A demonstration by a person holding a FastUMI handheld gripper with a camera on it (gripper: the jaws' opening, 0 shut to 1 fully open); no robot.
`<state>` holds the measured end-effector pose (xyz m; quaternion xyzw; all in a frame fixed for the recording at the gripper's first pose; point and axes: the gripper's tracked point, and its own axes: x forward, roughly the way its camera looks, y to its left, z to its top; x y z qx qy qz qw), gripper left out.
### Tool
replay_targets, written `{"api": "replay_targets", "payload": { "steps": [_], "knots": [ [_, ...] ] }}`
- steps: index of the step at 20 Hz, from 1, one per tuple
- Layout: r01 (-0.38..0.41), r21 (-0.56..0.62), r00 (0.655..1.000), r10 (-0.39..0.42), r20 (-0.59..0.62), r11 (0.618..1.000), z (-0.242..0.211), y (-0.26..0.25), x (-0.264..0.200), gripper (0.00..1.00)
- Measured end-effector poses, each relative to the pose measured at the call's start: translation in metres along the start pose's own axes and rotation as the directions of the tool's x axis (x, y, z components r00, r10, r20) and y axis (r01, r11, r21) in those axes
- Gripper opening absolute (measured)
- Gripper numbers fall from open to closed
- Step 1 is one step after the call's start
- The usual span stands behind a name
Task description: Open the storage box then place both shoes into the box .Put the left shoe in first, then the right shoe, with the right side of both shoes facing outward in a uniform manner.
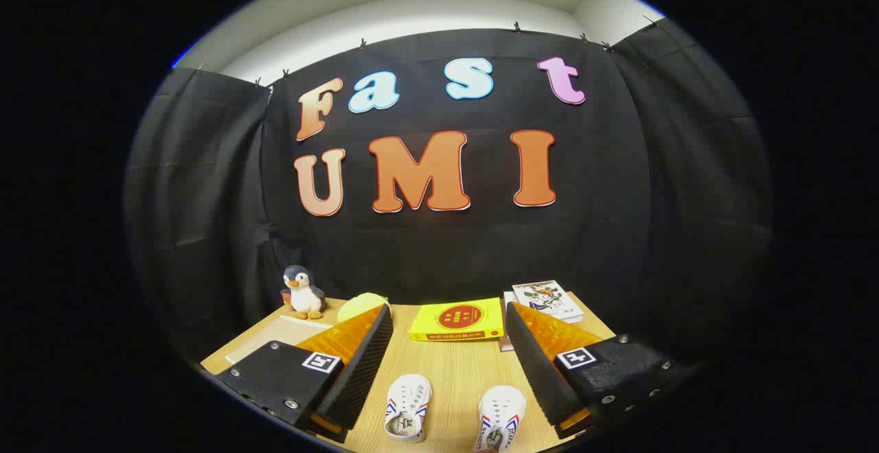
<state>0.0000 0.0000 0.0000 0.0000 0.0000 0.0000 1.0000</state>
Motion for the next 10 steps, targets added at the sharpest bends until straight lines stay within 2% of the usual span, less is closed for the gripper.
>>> {"api": "replay_targets", "payload": {
  "steps": [10],
  "knots": [
    [-0.009,-0.033,1.0,0.009,-0.003,0.999,0.0007,-0.0031,0.0081,0.99]
  ]
}}
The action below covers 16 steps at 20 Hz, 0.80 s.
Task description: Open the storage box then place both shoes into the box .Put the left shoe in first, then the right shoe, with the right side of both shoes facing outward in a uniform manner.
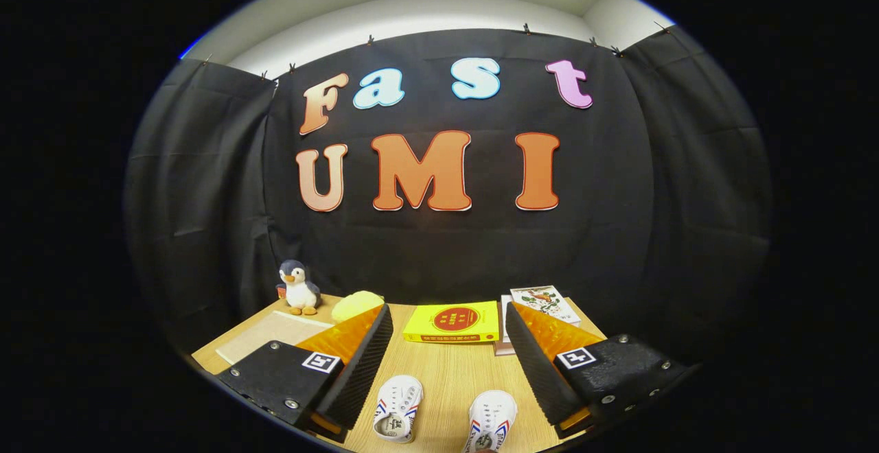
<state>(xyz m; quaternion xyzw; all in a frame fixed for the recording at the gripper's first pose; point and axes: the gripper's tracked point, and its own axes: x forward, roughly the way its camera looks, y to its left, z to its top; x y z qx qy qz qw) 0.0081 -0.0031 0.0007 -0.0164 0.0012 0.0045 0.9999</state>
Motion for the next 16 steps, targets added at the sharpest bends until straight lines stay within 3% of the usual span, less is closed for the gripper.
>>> {"api": "replay_targets", "payload": {
  "steps": [16],
  "knots": [
    [-0.046,0.013,0.997,0.047,-0.069,0.999,-0.024,0.019,0.016,0.99]
  ]
}}
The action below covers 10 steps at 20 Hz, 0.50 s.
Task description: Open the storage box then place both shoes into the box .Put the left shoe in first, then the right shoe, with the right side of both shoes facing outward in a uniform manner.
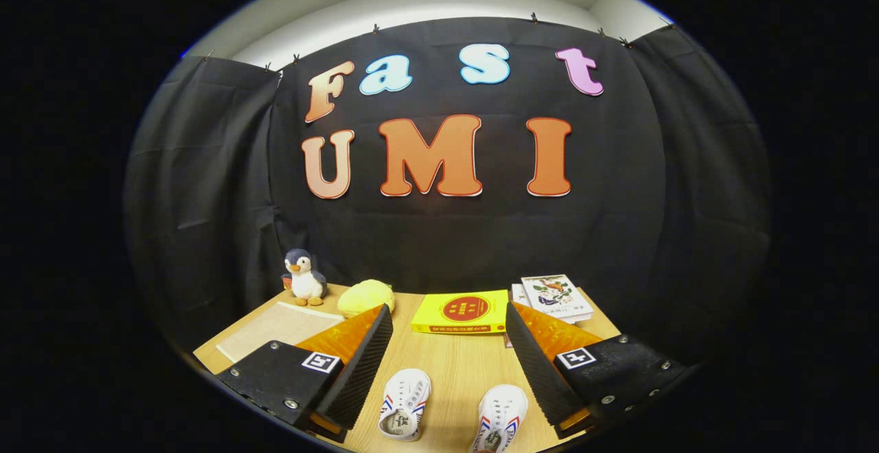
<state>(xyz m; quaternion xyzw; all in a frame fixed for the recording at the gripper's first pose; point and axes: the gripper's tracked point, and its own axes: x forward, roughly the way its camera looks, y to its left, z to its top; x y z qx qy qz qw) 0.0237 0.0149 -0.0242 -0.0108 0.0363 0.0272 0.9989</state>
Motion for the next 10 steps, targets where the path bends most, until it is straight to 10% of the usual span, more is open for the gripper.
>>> {"api": "replay_targets", "payload": {
  "steps": [10],
  "knots": [
    [-0.189,0.117,0.959,0.209,-0.19,0.975,-0.063,0.063,0.03,0.99]
  ]
}}
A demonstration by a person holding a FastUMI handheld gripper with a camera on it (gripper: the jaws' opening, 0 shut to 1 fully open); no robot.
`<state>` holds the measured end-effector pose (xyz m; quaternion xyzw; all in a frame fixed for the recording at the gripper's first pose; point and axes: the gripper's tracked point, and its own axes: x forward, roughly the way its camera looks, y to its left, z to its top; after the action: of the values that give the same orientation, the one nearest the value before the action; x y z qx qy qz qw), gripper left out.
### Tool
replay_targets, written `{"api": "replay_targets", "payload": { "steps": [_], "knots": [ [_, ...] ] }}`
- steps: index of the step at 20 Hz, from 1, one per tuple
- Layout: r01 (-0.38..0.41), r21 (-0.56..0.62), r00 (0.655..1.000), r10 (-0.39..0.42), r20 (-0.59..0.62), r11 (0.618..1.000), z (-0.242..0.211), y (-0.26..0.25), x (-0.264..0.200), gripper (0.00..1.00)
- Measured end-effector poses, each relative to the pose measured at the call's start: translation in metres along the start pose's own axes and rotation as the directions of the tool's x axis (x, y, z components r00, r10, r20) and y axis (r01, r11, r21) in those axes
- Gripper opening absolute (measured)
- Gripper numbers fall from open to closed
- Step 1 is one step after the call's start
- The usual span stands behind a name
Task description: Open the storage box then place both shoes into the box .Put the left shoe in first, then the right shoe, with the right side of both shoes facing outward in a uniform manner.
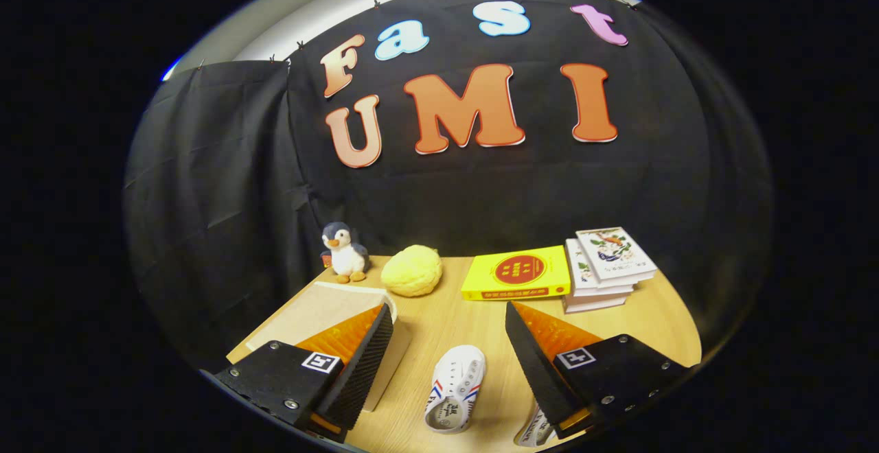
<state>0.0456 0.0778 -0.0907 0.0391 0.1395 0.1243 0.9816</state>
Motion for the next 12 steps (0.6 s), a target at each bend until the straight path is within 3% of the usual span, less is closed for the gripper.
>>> {"api": "replay_targets", "payload": {
  "steps": [3,7,10,12],
  "knots": [
    [-0.087,0.085,0.991,0.095,-0.094,0.993,-0.03,0.021,0.017,0.99],
    [-0.177,0.207,0.953,0.22,-0.208,0.962,-0.072,0.041,0.038,0.99],
    [-0.216,0.332,0.91,0.312,-0.271,0.918,-0.1,0.055,0.051,0.99],
    [-0.26,0.423,0.874,0.398,-0.28,0.868,-0.112,0.07,0.058,0.98]
  ]
}}
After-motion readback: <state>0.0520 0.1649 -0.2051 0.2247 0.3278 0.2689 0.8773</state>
